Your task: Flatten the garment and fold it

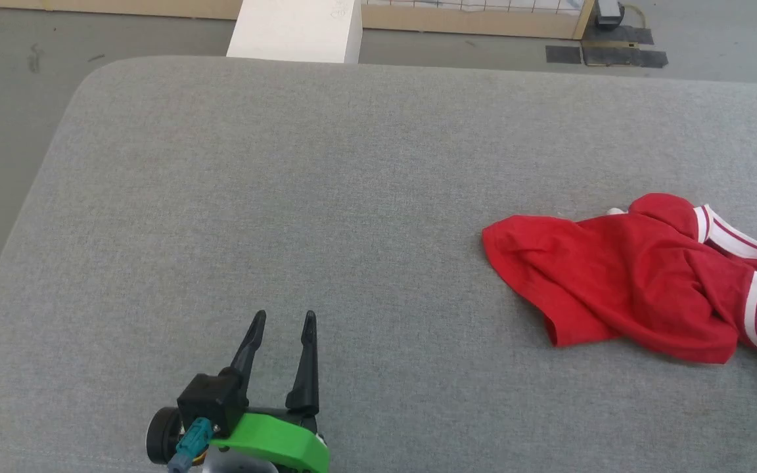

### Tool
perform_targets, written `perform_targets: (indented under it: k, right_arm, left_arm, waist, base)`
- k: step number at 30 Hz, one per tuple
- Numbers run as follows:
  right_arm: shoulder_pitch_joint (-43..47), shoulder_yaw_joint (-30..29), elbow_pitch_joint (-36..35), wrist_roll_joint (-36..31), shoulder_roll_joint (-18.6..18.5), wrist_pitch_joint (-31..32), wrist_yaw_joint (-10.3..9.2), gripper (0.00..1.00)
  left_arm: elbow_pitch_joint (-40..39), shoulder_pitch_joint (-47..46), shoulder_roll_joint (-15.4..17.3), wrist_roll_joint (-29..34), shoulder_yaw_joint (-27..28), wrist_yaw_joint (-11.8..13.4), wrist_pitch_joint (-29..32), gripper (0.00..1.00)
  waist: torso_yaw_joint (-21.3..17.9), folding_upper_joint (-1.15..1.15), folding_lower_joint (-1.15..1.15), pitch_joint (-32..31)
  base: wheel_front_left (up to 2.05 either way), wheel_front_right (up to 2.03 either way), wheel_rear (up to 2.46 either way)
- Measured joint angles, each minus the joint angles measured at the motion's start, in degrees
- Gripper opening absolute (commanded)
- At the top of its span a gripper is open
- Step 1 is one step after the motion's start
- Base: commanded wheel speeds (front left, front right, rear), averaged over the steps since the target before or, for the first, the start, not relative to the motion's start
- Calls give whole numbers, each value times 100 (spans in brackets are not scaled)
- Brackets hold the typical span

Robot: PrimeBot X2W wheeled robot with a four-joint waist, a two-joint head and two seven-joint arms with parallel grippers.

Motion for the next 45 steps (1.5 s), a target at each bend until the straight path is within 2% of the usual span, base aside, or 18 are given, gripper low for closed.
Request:
perform_targets:
  k: [4,8,9,11,16,20,23,26,33,34,35,36,42,45]
  right_arm:
    - [-150,174,-169,13,-91,-36,0,100]
    - [-411,513,-803,232,-330,105,0,100]
    - [-549,853,-1131,330,-509,336,0,100]
    - [-651,1193,-1334,434,-644,602,0,100]
    - [-1001,2298,-1388,806,-818,1521,1,100]
    - [-1333,3020,-1018,864,-939,2146,1,100]
    - [-1621,3492,-481,792,-1085,2463,1,100]
    - [-1866,3772,86,650,-1215,2568,1,100]
    - [-2102,3946,1326,238,-1284,2702,1,100]
    - [-2103,3925,1402,216,-1279,2697,1,47]
    - [-2112,3847,1519,186,-1262,2679,1,17]
    - [-2132,3819,1583,154,-1265,2648,1,0]
    - [-2201,3598,1702,63,-1188,2174,1,0]
    - [-2461,3667,1622,74,-1093,1808,1,0]
  left_arm:
    - [12,0,0,3,1,-5,0,100]
    - [10,1,0,0,-1,-4,0,100]
    - [12,1,0,-9,-13,-4,0,100]
    - [14,0,0,-15,-29,-4,0,100]
    - [12,-3,-1,-45,-79,0,0,100]
    - [15,-19,-2,-78,-143,3,-1,100]
    - [18,-88,-1,-133,-241,10,0,100]
    - [26,-183,-2,-165,-328,29,0,100]
    - [42,-253,-2,-214,-437,84,-1,100]
    - [43,-254,-2,-215,-438,88,-1,100]
    - [45,-255,-1,-222,-441,98,0,100]
    - [47,-259,-1,-226,-445,102,0,100]
    - [94,-245,-2,-322,-439,110,0,100]
    - [123,-231,-1,-327,-426,109,0,100]
  waist:
    - [21,0,0,-30]
    - [78,0,0,-45]
    - [118,0,0,-53]
    - [164,0,0,-58]
    - [315,0,0,-50]
    - [446,0,0,-7]
    - [581,0,0,50]
    - [738,0,0,112]
    - [1165,0,0,256]
    - [1199,0,0,266]
    - [1266,0,0,286]
    - [1318,0,0,298]
    - [1471,0,0,213]
    - [1466,0,0,85]
  base:
    - [0,0,0]
    - [0,0,0]
    - [0,0,0]
    - [0,0,0]
    - [0,0,0]
    - [0,0,0]
    - [0,0,0]
    - [0,0,0]
    - [0,0,0]
    - [0,0,0]
    - [0,0,0]
    - [0,0,0]
    - [0,0,0]
    - [0,0,0]
